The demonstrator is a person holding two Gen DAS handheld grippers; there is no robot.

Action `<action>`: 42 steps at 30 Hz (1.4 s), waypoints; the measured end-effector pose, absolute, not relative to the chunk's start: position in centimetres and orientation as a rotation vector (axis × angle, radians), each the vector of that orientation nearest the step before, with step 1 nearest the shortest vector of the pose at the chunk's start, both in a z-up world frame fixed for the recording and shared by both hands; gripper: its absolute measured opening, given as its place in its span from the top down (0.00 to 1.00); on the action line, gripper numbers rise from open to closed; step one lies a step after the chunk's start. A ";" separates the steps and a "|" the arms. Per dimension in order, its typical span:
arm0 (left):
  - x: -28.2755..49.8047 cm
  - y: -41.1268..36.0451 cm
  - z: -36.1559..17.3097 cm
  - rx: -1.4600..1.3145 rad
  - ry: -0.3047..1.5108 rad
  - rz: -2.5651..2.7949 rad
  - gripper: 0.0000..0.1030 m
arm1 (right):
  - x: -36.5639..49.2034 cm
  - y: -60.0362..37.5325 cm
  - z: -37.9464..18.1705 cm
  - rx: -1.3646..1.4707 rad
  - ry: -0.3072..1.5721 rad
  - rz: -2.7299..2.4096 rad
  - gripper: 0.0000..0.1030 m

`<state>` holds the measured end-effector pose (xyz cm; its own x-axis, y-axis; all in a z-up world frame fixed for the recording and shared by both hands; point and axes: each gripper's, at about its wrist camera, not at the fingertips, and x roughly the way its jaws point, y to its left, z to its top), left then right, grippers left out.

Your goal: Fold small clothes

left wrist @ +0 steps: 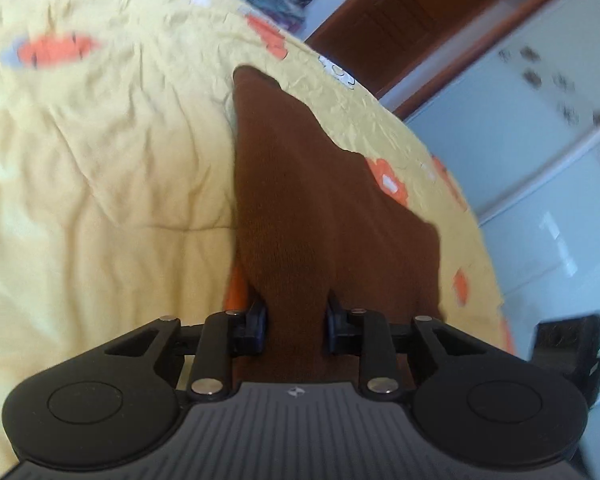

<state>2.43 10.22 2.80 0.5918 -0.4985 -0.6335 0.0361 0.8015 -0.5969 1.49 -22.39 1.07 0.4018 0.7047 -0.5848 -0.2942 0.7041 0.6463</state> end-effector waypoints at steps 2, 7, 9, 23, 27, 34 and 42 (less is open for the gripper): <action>1.8 10.0 2.3 -0.482 0.897 -0.298 0.74 | 0.7 -23.2 1.2 0.478 0.951 0.664 0.75; -3.0 6.9 5.4 -0.185 0.700 -0.245 0.38 | -0.2 -25.0 0.7 0.592 0.953 0.638 0.38; -5.5 5.6 6.3 -0.049 0.577 -0.265 0.12 | -0.5 -26.1 2.5 0.608 0.868 0.615 0.26; -2.9 0.7 2.8 0.076 0.655 -0.322 0.12 | 10.6 -21.8 4.6 0.439 0.856 0.498 0.83; -3.3 0.6 2.7 0.077 0.645 -0.314 0.11 | 11.6 -23.1 1.7 0.433 0.872 0.427 0.84; -4.1 4.0 6.4 -0.107 0.591 -0.361 0.11 | 6.0 -24.0 6.5 0.522 0.698 0.473 0.50; -0.6 -0.3 3.0 0.074 0.678 -0.370 0.09 | 8.0 -18.0 3.2 0.352 0.787 0.599 0.43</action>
<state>-0.56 -0.26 3.01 0.7166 -0.3100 -0.6247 0.3575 0.9324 -0.0527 7.99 -18.04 3.25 0.5546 0.6211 -0.5538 -0.3685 0.7800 0.5058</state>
